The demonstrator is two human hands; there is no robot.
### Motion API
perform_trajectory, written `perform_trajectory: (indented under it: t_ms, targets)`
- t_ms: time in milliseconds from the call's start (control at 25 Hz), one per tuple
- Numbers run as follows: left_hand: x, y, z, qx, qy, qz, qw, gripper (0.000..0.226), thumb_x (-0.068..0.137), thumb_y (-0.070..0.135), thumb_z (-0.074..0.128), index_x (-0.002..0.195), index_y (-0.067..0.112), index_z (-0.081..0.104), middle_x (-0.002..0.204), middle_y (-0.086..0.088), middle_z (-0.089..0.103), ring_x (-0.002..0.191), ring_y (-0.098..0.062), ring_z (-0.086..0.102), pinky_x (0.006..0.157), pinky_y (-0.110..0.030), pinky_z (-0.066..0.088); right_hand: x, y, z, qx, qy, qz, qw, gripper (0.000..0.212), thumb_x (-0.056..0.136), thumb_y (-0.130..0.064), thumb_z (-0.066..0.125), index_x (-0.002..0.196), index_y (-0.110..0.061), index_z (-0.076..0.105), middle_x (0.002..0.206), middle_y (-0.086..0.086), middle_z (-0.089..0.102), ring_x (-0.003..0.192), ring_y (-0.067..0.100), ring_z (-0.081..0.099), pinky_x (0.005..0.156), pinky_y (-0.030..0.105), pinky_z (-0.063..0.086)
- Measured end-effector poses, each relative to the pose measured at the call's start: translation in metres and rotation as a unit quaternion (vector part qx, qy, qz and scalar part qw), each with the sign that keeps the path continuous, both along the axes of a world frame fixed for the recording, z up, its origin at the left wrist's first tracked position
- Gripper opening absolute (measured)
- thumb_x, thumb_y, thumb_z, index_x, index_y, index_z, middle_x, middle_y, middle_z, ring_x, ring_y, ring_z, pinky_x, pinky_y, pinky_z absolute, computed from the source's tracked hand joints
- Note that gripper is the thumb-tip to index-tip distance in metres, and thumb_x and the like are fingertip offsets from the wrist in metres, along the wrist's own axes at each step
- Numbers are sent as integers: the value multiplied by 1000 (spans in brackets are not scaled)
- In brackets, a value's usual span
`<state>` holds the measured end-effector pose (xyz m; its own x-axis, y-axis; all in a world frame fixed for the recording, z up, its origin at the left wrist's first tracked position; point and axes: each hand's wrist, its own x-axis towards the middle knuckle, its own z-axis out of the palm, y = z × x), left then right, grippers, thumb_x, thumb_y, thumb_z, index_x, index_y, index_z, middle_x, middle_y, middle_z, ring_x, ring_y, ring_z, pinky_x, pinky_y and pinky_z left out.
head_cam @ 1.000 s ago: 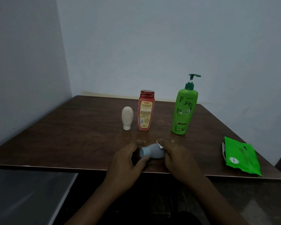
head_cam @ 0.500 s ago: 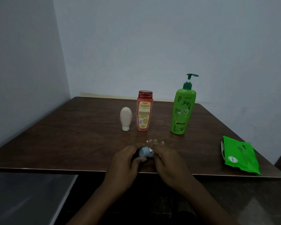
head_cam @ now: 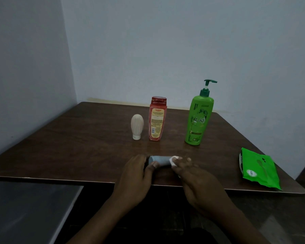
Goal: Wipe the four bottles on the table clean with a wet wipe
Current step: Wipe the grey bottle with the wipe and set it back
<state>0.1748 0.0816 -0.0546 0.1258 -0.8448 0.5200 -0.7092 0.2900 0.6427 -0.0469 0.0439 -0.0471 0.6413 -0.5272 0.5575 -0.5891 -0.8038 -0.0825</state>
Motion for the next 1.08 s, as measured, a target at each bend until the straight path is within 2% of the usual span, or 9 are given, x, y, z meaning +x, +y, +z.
perform_trajectory:
  t_ms: [120, 200, 320, 400, 600, 720, 800, 880, 1080]
  targets:
    - [2, 2, 6, -10, 23, -2, 1000, 26, 102, 34, 60, 80, 42, 50, 77, 17, 59, 82, 7, 58, 68, -9, 40, -1, -8, 4, 65, -162, -92, 980, 45, 91, -11, 51, 135, -23, 58, 134, -5, 61, 123, 7, 57, 105, 26, 43]
    - [2, 3, 8, -6, 36, -14, 999, 21, 101, 36, 62, 82, 40, 55, 76, 16, 63, 80, 4, 61, 65, -11, 42, 9, -12, 9, 86, -239, -107, 961, 45, 93, -5, 53, 134, -21, 59, 132, -6, 62, 119, 3, 57, 103, 22, 44]
    - [3, 5, 11, 7, 86, -46, 995, 7, 102, 37, 60, 103, 36, 66, 94, 20, 72, 88, 3, 68, 70, -15, 51, 35, -6, 9, 82, -163, -47, 982, 46, 93, -10, 47, 138, -17, 53, 138, -4, 57, 128, 8, 51, 110, 24, 37]
    - [3, 7, 14, -1, 113, -58, 992, 15, 102, 32, 60, 113, 36, 70, 104, 25, 74, 98, 6, 69, 80, -16, 53, 48, -3, 4, 61, -90, -27, 994, 48, 91, -14, 46, 139, -16, 51, 141, -1, 54, 133, 11, 47, 113, 29, 34]
    - [13, 6, 19, 33, 144, -111, 983, 32, 96, 18, 70, 122, 38, 70, 114, 28, 73, 108, 8, 67, 91, -12, 52, 55, -14, 9, 51, -138, -42, 988, 41, 93, -13, 51, 134, -17, 57, 139, -2, 57, 132, 7, 47, 114, 29, 35]
    - [15, 3, 19, 36, 139, -115, 983, 39, 93, 10, 73, 122, 36, 70, 115, 26, 73, 109, 7, 67, 91, -10, 50, 62, -13, 9, 33, -93, -16, 995, 48, 92, -18, 40, 138, -13, 54, 144, 2, 52, 137, 10, 43, 116, 32, 32]
    - [13, 1, 18, 26, 129, -95, 987, 35, 91, 13, 75, 117, 36, 73, 111, 22, 75, 106, 7, 67, 88, -9, 49, 60, -12, 6, 21, -60, -8, 998, 54, 90, -21, 35, 141, -13, 49, 148, 3, 48, 140, 12, 39, 116, 33, 31]
    - [13, -3, 14, 17, 91, -56, 994, 25, 90, 19, 76, 110, 34, 74, 103, 17, 74, 99, 4, 66, 84, -15, 50, 52, -16, 1, 3, -41, -15, 999, 57, 87, -18, 36, 142, -12, 48, 149, 4, 46, 140, 14, 39, 115, 33, 32]
    - [17, -7, 12, 51, 91, -27, 994, 26, 93, 27, 73, 119, 25, 74, 105, 14, 72, 98, 2, 64, 90, -27, 53, 35, -25, -3, -13, -15, -43, 999, 55, 80, -10, 44, 133, -9, 58, 139, 10, 57, 127, 23, 55, 109, 37, 41]
